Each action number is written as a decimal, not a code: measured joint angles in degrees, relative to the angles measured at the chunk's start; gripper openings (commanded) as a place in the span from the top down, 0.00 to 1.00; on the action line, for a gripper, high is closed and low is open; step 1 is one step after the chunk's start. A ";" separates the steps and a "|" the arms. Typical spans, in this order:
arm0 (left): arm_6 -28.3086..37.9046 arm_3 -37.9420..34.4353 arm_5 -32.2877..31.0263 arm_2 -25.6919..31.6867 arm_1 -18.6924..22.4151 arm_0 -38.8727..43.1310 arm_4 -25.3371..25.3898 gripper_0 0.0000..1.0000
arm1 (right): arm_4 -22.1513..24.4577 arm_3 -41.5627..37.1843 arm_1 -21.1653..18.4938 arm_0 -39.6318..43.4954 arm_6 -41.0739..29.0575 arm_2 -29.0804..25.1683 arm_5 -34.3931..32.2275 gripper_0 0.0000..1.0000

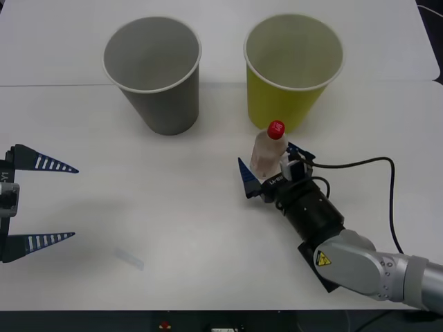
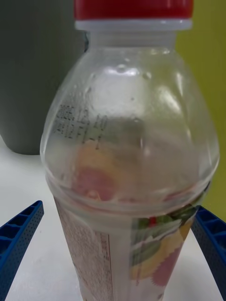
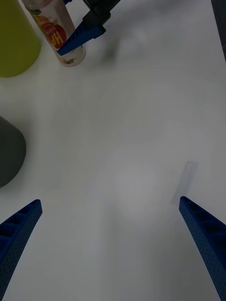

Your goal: Put the can into the green bin and the plastic bottle into the gray bin

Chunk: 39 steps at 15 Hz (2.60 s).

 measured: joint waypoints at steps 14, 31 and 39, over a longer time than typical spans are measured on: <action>0.00 0.00 0.00 0.00 0.00 0.00 0.00 0.00 | 1.35 -2.83 -2.16 0.55 0.00 -0.23 0.01 1.00; 0.00 0.00 0.00 0.00 0.00 0.00 0.00 0.00 | 6.84 -35.72 -12.01 19.98 0.85 -45.25 -61.68 1.00; 0.00 0.00 0.00 0.00 0.00 0.00 0.00 0.00 | 3.08 -44.63 -6.80 20.32 -15.45 -66.64 -93.07 1.00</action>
